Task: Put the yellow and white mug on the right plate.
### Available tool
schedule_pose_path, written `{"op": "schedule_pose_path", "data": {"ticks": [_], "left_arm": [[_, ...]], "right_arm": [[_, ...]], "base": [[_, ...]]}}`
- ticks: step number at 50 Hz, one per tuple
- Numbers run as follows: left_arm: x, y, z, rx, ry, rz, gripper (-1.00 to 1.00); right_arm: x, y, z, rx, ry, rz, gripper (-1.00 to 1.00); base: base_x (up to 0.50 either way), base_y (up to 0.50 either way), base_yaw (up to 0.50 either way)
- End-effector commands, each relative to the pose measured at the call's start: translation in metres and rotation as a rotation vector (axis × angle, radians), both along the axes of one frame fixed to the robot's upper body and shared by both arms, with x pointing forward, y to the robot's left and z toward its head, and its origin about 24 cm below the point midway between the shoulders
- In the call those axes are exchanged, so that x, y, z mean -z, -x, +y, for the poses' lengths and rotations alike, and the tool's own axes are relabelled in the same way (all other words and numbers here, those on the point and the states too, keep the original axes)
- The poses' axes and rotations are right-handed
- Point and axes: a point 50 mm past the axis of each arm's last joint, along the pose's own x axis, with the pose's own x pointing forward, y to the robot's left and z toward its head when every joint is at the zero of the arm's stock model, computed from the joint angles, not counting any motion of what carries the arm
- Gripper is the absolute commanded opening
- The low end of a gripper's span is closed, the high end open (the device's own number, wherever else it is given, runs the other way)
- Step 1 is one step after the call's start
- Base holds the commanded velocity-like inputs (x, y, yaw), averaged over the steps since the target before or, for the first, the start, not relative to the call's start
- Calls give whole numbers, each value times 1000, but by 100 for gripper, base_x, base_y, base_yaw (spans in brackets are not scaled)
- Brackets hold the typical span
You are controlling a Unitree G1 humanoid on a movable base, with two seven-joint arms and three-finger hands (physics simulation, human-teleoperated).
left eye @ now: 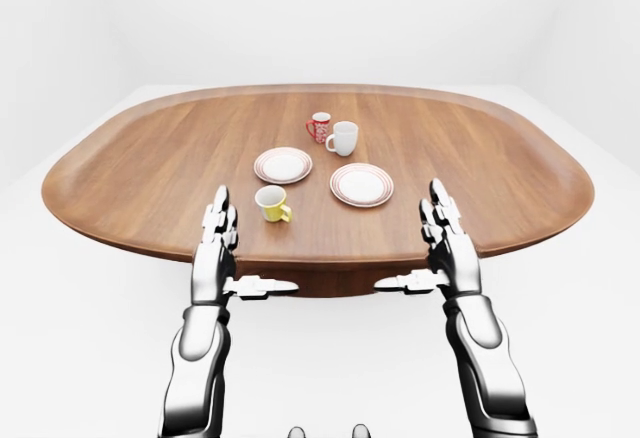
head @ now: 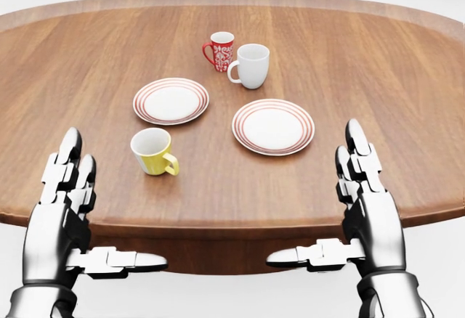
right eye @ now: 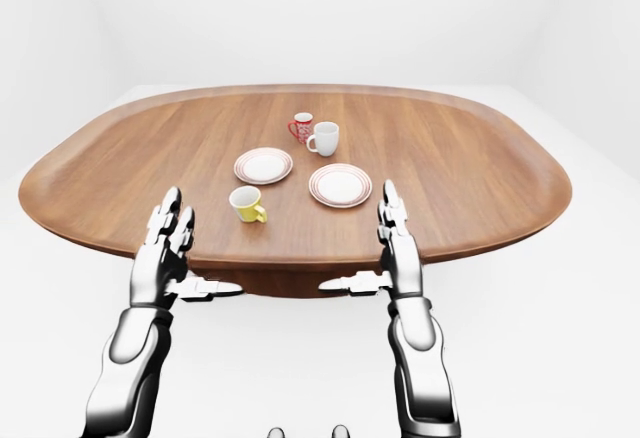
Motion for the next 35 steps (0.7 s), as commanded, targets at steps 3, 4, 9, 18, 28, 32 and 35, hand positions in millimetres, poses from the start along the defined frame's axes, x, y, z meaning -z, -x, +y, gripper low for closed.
{"op": "schedule_pose_path", "data": {"ticks": [3,4,9,18,28,32,35], "left_arm": [[-4,2,0,1,-3,-17,100],[-4,2,0,1,-3,-18,100],[-6,3,-1,10,6,-26,100],[-5,3,-1,13,7,-23,100],[-5,4,-2,16,7,-24,100],[-4,4,-3,17,7,-17,100],[-4,4,-4,20,7,-16,100]], "right_arm": [[-6,2,-1,-1,10,-26,100],[-6,3,-1,-2,10,-27,100],[-5,2,0,-4,5,-23,100],[-6,3,1,-7,8,-25,100],[-10,5,0,-41,-59,-47,100],[-11,4,0,-39,-42,-50,100],[-10,3,0,-31,-37,-44,100]], "base": [[0,0,50],[0,0,50],[0,0,50],[0,0,50],[2,1,20],[47,16,0],[47,16,0]]}}
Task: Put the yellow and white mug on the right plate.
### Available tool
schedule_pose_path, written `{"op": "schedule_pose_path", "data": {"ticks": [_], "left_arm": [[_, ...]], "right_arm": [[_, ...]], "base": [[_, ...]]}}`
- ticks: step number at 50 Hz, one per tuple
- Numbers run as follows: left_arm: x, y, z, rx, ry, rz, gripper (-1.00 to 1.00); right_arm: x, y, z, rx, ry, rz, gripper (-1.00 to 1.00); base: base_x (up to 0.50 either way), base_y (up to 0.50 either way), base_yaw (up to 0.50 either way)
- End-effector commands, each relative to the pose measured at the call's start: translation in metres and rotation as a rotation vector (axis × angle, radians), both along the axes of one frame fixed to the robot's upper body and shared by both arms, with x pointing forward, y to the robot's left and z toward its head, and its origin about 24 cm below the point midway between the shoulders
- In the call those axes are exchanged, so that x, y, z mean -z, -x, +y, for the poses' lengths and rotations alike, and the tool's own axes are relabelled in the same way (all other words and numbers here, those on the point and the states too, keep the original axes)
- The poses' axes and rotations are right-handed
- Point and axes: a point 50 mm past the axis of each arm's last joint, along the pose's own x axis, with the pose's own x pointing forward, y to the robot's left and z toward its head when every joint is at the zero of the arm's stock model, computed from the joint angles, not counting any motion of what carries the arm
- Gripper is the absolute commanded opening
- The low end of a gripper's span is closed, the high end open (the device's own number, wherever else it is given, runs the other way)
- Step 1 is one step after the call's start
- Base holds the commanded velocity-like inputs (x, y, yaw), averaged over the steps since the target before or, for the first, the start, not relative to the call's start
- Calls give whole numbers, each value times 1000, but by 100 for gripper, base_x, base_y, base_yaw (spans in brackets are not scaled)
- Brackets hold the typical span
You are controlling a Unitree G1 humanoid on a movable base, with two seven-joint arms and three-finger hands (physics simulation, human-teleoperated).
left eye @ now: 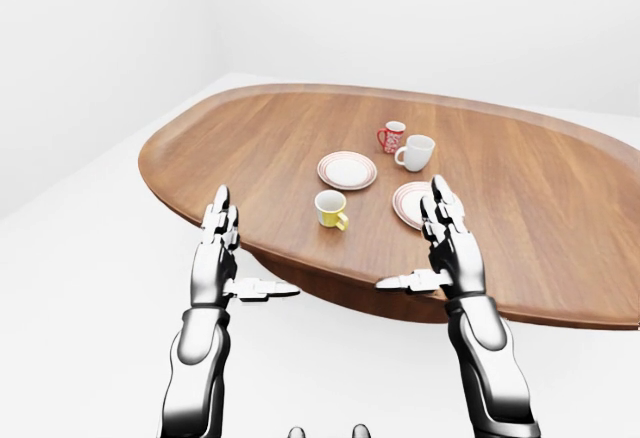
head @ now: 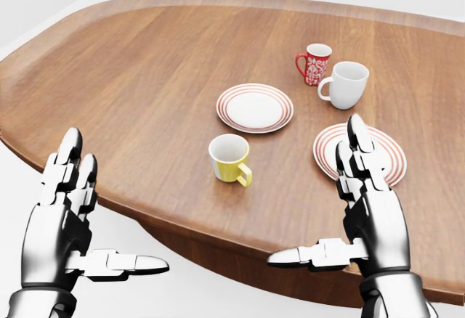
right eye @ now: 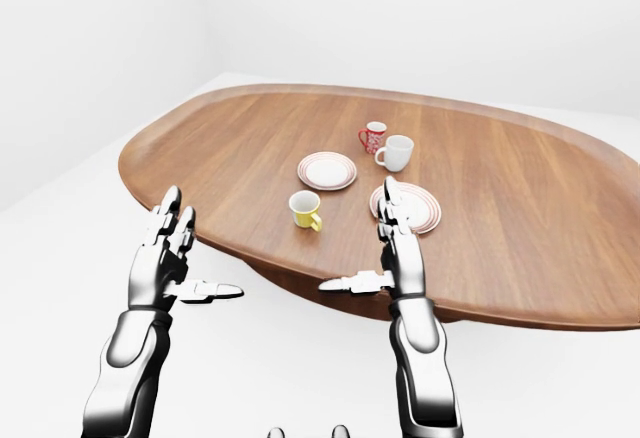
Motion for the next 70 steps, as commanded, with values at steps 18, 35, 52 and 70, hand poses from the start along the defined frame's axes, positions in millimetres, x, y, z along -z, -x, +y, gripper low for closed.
{"op": "schedule_pose_path", "data": {"ticks": [18,35,52,70], "left_arm": [[-1,0,-1,7,3,-4,100],[0,0,-2,11,5,-2,100],[0,1,-3,16,5,1,100],[2,1,-4,17,5,10,100]], "right_arm": [[2,0,1,-20,-7,7,100],[4,1,4,-31,-2,19,100],[4,6,7,-62,2,16,100],[5,2,4,-33,9,21,100]], "base": [[47,16,0],[29,3,0],[15,-3,0],[16,4,0]]}}
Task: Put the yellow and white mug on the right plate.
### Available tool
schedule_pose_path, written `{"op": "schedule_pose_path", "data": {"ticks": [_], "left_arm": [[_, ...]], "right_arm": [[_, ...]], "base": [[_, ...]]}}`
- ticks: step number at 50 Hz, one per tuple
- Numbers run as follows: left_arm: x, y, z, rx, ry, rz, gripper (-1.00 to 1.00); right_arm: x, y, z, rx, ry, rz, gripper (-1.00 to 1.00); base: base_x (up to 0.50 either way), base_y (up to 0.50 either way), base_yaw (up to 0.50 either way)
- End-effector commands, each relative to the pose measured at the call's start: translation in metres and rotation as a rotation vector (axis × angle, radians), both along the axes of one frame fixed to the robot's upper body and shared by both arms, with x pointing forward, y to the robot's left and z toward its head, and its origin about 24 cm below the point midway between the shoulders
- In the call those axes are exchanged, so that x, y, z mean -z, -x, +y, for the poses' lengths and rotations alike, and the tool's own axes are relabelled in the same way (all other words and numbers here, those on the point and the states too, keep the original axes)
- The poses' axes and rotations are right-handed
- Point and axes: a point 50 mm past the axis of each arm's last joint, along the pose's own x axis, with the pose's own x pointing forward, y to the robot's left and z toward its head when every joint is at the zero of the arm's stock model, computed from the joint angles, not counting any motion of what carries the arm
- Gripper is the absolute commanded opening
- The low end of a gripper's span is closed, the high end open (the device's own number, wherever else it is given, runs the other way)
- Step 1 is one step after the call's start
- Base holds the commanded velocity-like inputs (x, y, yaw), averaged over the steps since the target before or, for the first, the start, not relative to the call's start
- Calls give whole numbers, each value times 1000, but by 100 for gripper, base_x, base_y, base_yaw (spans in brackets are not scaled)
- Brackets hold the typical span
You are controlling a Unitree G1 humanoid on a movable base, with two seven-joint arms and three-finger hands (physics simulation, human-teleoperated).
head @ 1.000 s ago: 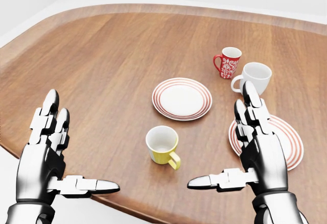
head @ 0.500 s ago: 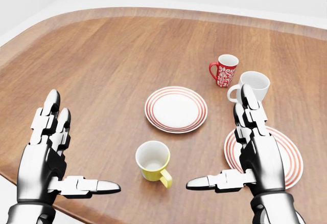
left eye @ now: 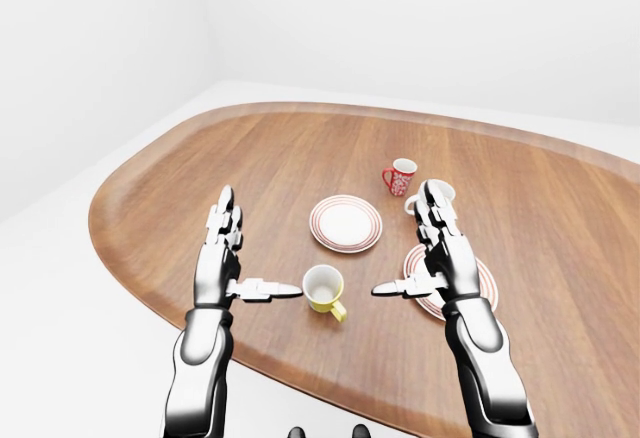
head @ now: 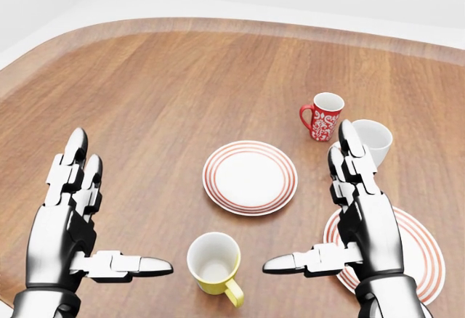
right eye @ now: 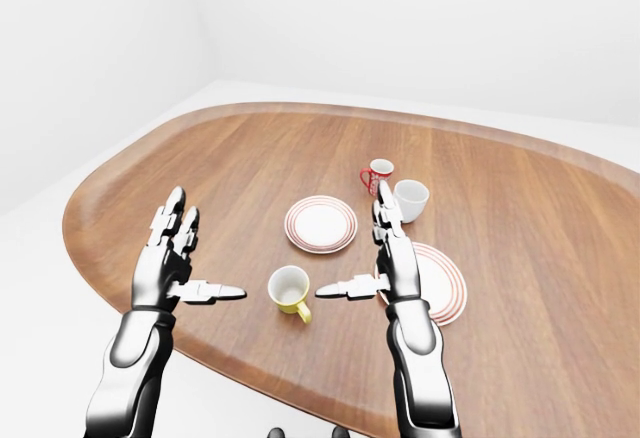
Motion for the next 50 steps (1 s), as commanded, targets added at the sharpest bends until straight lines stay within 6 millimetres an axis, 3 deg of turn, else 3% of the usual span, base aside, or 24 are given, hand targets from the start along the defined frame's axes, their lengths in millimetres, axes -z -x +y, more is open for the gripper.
{"op": "schedule_pose_path", "data": {"ticks": [1,6,25,38,50], "left_arm": [[2,0,0,-1,-2,7,100],[0,0,1,-1,-1,2,100],[2,-1,3,-8,-9,9,100],[9,-8,15,-38,-22,42,100],[12,-13,29,-55,-46,64,100]], "right_arm": [[-1,2,0,-17,-11,-3,100],[0,4,2,-40,-24,1,100],[13,-3,5,-11,37,58,100],[21,-24,2,25,168,95,100],[14,-34,11,-14,293,69,100]], "base": [[0,0,0],[42,14,0],[0,0,0],[0,0,0],[0,0,0]]}}
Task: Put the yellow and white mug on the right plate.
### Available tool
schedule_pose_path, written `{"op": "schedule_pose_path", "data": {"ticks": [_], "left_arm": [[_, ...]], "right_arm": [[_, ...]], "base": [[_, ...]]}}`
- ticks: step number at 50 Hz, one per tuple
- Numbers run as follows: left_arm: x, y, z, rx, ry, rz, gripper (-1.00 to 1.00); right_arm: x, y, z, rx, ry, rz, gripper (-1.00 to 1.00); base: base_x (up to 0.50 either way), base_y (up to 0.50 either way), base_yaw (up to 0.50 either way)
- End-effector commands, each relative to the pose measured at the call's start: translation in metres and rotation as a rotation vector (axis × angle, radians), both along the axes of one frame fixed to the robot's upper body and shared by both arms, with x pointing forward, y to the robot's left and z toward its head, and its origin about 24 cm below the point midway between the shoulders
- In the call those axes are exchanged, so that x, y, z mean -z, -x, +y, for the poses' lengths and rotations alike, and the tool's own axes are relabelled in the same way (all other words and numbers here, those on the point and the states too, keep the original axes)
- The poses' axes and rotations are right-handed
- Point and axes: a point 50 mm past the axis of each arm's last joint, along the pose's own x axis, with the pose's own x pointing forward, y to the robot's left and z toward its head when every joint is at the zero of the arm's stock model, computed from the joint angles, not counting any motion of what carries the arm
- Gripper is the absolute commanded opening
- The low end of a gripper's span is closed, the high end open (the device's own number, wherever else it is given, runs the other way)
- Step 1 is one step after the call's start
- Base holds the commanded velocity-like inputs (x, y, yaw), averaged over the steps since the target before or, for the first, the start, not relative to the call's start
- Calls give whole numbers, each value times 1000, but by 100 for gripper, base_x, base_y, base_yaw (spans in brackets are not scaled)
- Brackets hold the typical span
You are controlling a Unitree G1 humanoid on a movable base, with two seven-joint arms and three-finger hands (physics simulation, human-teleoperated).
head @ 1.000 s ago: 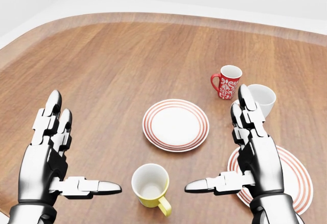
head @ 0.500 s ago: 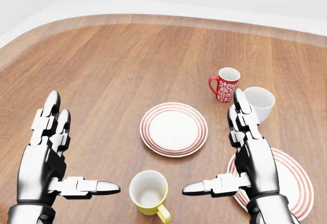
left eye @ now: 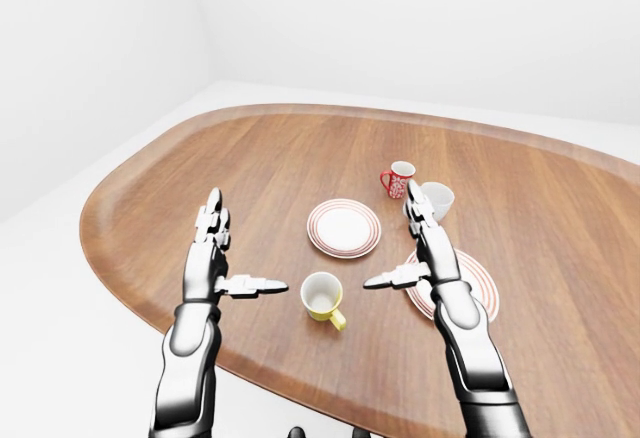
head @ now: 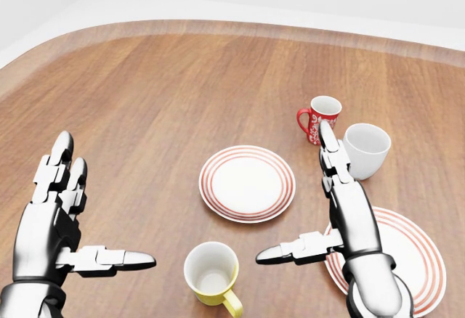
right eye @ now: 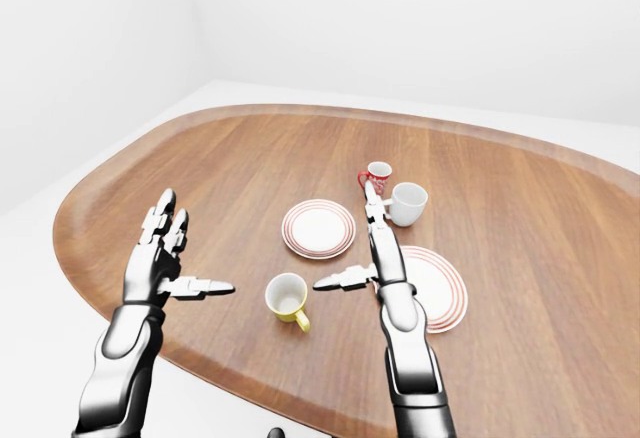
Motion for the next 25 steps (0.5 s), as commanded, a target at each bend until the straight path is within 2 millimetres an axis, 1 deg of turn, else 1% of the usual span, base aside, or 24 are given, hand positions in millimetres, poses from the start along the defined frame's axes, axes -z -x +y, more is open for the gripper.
{"op": "schedule_pose_path", "data": {"ticks": [1,5,9,12,14,17,25], "left_arm": [[5,-4,10,-14,-17,25,100],[3,-5,14,-21,-17,18,100],[1,-5,17,-28,-16,12,100],[-1,-4,18,-32,-19,4,100],[-2,-4,18,-32,-20,0,100],[0,-5,18,-33,-19,9,100],[0,-5,19,-35,-21,7,100]], "right_arm": [[2,-11,6,-22,112,16,100],[7,-15,7,-22,160,38,100],[4,-16,10,-60,203,32,100],[8,-19,12,-77,241,51,100],[5,-21,12,-72,228,42,100],[6,-25,12,-70,227,49,100],[3,-35,26,-142,263,55,100]], "base": [[0,0,0],[0,0,0],[0,0,0],[0,0,0],[0,0,0],[0,0,0],[0,0,0]]}}
